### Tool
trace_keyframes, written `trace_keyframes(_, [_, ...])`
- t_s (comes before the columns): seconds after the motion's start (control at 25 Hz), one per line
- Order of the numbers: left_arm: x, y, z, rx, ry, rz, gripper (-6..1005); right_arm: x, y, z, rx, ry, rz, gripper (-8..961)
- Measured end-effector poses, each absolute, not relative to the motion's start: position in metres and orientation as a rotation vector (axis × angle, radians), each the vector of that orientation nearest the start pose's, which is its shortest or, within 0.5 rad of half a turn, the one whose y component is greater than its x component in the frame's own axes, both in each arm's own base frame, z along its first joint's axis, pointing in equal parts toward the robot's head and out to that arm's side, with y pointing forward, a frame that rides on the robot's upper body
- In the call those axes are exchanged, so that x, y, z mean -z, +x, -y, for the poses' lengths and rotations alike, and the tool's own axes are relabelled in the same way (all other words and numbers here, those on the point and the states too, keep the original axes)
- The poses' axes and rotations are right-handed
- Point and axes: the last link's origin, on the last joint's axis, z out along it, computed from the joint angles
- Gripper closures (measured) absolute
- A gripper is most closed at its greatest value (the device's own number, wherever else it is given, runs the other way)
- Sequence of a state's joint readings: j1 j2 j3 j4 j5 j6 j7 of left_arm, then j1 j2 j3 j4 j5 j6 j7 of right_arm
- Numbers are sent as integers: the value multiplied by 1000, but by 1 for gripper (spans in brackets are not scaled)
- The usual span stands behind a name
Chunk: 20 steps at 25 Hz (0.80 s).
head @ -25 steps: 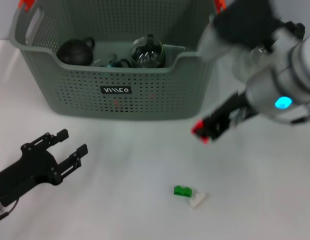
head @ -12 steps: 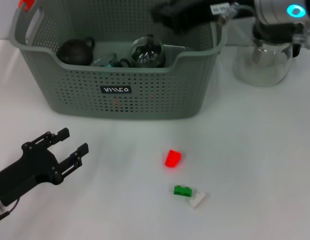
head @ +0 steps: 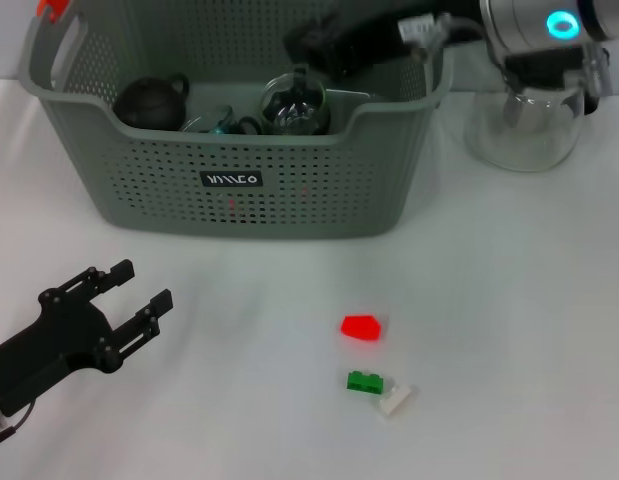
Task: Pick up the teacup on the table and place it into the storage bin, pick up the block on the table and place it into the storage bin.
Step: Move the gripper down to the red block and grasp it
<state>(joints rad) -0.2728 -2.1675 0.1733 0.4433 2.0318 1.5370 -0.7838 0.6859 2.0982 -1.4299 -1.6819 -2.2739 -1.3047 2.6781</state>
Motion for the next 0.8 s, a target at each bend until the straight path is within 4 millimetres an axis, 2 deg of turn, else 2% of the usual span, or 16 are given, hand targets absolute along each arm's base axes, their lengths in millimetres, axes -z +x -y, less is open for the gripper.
trace_keyframes(0.12, [18, -351, -236, 757, -2200, 606, 369, -20, 20, -347, -167, -2738, -488, 851])
trace_keyframes(0.24, [18, -352, -235, 753, -2199, 608, 370, -21, 32, -333, 70, -2807, -472, 821])
trace_keyframes(0.44, [18, -352, -236, 754, -2199, 606, 371, -11, 67, -321, 498, -2804, -580, 746])
trace_keyframes(0.6, [19, -350, -241, 748, -2205, 603, 370, 10, 89, -325, 618, -2769, -693, 657])
trace_keyframes(0.8, [21, -349, -243, 745, -2211, 602, 370, 47, 115, -335, 707, -2763, -766, 545])
